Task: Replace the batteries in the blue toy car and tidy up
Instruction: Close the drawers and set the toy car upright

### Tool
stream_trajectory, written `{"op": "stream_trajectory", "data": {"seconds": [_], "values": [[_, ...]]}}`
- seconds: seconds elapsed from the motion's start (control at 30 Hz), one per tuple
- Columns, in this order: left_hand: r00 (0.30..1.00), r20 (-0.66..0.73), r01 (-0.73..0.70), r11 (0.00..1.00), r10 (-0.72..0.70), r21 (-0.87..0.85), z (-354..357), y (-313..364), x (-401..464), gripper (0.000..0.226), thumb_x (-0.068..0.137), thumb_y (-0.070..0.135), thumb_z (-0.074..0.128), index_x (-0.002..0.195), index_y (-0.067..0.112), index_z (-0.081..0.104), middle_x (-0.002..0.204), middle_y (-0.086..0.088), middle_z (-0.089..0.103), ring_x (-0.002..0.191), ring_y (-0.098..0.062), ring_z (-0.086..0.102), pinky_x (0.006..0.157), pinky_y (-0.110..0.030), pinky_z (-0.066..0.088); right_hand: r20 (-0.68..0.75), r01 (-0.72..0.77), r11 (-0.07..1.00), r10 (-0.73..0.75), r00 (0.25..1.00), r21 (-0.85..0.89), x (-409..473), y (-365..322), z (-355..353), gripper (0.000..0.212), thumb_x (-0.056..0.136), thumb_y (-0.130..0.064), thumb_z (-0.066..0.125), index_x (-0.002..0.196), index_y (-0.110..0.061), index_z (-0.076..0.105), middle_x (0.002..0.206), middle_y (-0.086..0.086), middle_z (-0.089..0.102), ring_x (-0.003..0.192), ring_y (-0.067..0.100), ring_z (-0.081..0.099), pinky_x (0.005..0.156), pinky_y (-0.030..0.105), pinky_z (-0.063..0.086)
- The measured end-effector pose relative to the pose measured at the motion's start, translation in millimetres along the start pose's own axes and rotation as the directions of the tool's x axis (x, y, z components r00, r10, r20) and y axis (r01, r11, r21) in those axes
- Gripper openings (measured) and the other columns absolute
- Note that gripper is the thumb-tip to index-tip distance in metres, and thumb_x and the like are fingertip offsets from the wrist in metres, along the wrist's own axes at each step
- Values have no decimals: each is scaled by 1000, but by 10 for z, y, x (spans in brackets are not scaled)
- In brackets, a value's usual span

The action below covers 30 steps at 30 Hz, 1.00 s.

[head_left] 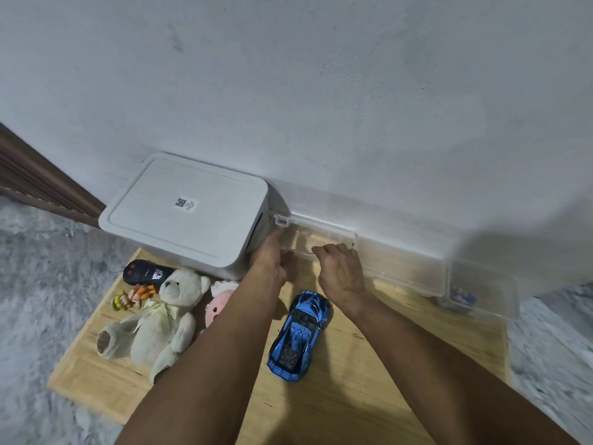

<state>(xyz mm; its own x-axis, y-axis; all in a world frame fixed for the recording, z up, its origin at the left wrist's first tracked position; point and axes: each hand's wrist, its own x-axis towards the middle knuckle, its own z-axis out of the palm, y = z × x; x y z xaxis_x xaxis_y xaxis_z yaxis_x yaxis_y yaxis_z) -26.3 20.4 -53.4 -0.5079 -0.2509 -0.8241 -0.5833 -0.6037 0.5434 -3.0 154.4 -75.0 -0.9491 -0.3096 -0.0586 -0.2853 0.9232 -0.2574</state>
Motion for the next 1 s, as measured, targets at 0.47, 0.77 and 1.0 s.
{"op": "stream_trajectory", "data": {"seconds": [0.47,0.77,1.0], "values": [[996,-59,-65,995,61,-74,-24,-37,4,24,85,-5,42,97,1,62,74,-11,59,63,-21,56,64,-34,55,-332,-40,985,95,938,170,-330,183,-37,27,68,1,62,93,-9,62,88,5,61,77,25,56,69,35,47],[940,-320,-77,987,120,144,-50,-160,98,27,88,15,61,109,-1,61,98,-4,66,93,-23,66,74,-30,55,-55,-49,984,40,998,-173,-282,242,18,45,59,-1,71,103,-12,73,108,7,71,99,29,63,79,39,44],[955,-118,-228,929,272,292,-19,-190,143,18,84,2,52,85,6,69,84,-9,62,79,-20,52,65,-28,41,20,3,946,4,1000,-323,-287,204,3,42,74,-8,59,115,-7,65,115,12,65,106,33,58,84,44,41]]}}
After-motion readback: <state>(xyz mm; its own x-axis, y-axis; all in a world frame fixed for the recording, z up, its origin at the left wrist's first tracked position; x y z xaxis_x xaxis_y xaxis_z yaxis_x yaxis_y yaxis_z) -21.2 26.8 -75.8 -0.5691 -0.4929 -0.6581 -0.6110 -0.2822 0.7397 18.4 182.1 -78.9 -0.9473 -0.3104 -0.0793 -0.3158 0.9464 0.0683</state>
